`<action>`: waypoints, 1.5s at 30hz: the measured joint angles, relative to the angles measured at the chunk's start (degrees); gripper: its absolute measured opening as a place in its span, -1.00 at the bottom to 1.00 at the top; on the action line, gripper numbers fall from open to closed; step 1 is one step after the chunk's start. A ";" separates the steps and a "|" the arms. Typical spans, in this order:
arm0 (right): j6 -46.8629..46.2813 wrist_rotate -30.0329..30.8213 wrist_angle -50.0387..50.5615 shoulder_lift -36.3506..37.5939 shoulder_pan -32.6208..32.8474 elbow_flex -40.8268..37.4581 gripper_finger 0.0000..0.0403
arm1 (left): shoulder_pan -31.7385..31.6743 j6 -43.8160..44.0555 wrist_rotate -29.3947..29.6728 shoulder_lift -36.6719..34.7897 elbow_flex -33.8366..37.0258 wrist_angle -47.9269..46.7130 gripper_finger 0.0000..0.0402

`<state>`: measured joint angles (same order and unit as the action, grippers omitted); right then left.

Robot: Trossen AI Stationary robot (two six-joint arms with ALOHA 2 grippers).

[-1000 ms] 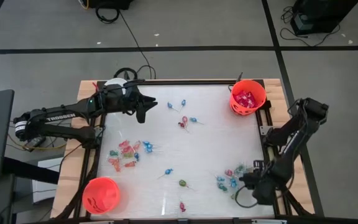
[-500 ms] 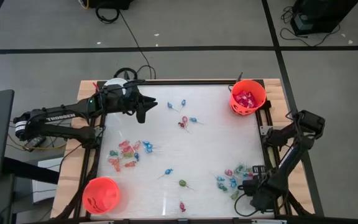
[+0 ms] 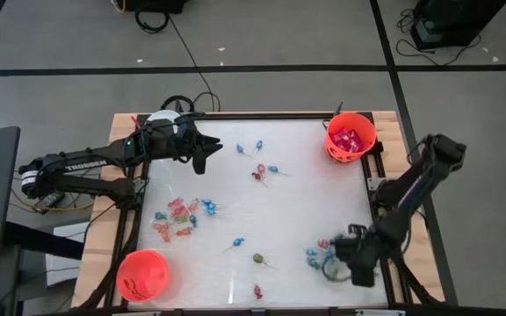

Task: Sort candy by brand, put in halloween buckets
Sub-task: Put the red candy into the top orange bucket

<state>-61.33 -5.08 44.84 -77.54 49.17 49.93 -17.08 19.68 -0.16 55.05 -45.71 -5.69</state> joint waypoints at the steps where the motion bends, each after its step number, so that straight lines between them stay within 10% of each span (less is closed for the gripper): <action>1: 0.24 1.13 0.38 1.67 -1.86 0.00 -0.87 | -0.03 0.03 0.00 0.00 0.00 0.03 -0.37; 20: 4.51 13.00 3.09 20.70 -43.08 0.00 -0.89 | -6.76 -4.12 -6.72 -0.37 -0.02 5.09 -0.38; 45: 21.16 19.31 11.38 13.51 -94.45 7.72 -0.90 | -21.66 -5.87 -20.13 -0.37 -0.02 4.00 -0.61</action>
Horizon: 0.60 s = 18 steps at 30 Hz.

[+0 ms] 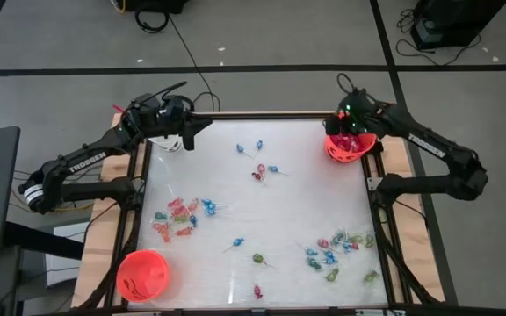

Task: Sort candy by brand, put in halloween buckets
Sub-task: Put the red candy into the top orange bucket

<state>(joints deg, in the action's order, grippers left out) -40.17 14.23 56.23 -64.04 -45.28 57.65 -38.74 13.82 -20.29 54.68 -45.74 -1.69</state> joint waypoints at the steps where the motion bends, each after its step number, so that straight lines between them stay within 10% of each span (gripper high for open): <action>1: 0.59 -0.83 0.02 -1.28 -1.59 0.00 -0.90 | 0.00 -0.11 0.00 0.00 0.00 -0.06 -0.61; 18: 11.35 -11.33 -0.92 -20.56 -12.00 0.00 -0.81 | -0.02 -3.39 1.76 -3.50 0.00 -7.10 -0.61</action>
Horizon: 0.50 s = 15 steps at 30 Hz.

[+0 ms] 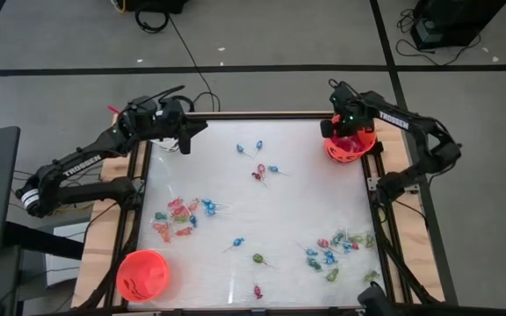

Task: Sort candy by brand, put in halloween buckets
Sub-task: Put the red candy into the top orange bucket

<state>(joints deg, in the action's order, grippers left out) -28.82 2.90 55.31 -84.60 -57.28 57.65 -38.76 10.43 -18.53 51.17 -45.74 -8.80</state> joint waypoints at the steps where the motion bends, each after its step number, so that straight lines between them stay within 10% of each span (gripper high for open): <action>1: 0.35 -0.27 -0.01 -0.63 -0.11 0.00 -0.75 | 0.00 -0.01 0.60 -0.30 0.00 -0.32 -0.61; 15: 1.54 -1.41 -0.56 5.29 -0.10 0.02 -0.26 | 0.02 1.68 0.75 -5.71 0.00 -4.69 -0.61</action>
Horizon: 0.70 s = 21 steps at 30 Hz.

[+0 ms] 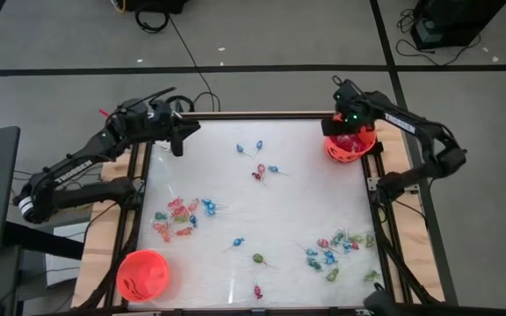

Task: Sort candy by brand, put in halloween buckets
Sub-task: Put the red candy into the top orange bucket, then put the blue lollipop into the white bucket

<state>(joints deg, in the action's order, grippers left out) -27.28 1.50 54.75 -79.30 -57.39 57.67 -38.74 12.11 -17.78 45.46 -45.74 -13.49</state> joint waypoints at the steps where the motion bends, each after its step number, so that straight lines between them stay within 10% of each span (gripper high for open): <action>1: -0.01 -0.53 -0.01 1.57 0.02 0.00 -0.26 | 0.00 0.31 0.01 -0.53 0.00 -0.01 -0.61; 21: -4.05 -8.92 -14.85 25.36 11.32 0.00 -0.26 | 5.20 4.43 1.37 -2.72 0.00 1.97 -0.61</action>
<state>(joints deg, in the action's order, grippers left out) -31.33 -7.42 39.90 -53.95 -46.06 57.67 -33.54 16.53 -16.41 42.74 -45.74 -11.51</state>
